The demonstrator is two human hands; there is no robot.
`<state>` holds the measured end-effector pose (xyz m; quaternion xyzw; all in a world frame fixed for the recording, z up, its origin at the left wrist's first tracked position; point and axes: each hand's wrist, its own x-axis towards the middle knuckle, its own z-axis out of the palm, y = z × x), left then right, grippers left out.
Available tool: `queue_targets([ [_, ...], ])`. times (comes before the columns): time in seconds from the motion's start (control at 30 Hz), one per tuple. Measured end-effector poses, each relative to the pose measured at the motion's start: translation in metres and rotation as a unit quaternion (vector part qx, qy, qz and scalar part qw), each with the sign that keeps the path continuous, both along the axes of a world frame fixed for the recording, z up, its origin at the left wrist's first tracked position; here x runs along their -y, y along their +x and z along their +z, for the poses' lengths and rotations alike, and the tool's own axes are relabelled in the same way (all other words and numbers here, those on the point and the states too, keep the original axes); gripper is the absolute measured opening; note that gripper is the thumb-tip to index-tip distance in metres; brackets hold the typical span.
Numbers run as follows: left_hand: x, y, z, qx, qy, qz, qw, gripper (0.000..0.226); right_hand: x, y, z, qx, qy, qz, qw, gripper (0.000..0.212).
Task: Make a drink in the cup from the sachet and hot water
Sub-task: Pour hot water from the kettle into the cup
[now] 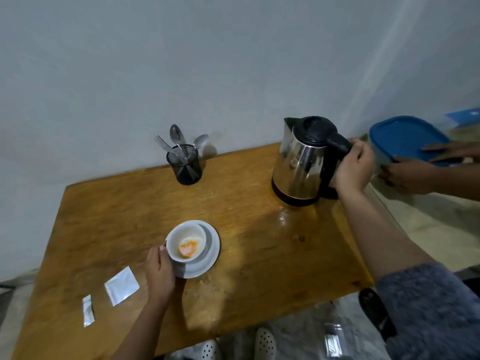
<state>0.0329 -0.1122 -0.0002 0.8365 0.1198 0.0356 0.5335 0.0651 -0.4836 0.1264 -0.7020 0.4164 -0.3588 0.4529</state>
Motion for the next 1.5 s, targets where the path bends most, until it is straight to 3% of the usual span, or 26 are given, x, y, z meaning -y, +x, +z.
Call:
queue_targets([
  [0.23, -0.001, 0.003, -0.006, -0.003, -0.002, -0.003, 1.0, 0.023, 0.026, -0.009, -0.014, 0.067, 0.192, -0.003, 0.979, 0.033],
  [0.47, -0.003, 0.004, -0.004, -0.009, -0.001, -0.018, 1.0, 0.023, 0.024, -0.005, -0.003, 0.068, 0.248, -0.014, 0.966, 0.031],
  [0.87, -0.009, 0.002, 0.008, -0.034, -0.016, -0.078, 0.996, 0.019, -0.016, 0.006, 0.046, 0.058, 0.173, -0.062, 0.981, 0.032],
  [1.03, -0.016, 0.005, 0.002, -0.029, -0.012, -0.103, 0.994, 0.022, -0.039, 0.008, 0.076, 0.033, 0.077, -0.004, 0.997, 0.041],
  [1.3, -0.026, 0.01, -0.009, -0.023, 0.01, -0.137, 0.99, 0.021, -0.09, 0.003, 0.057, -0.017, 0.106, 0.073, 0.992, 0.034],
  [1.5, -0.029, 0.013, -0.007, -0.027, 0.017, -0.156, 0.987, 0.022, -0.119, 0.007, 0.043, -0.079, 0.014, 0.185, 0.98, 0.043],
])
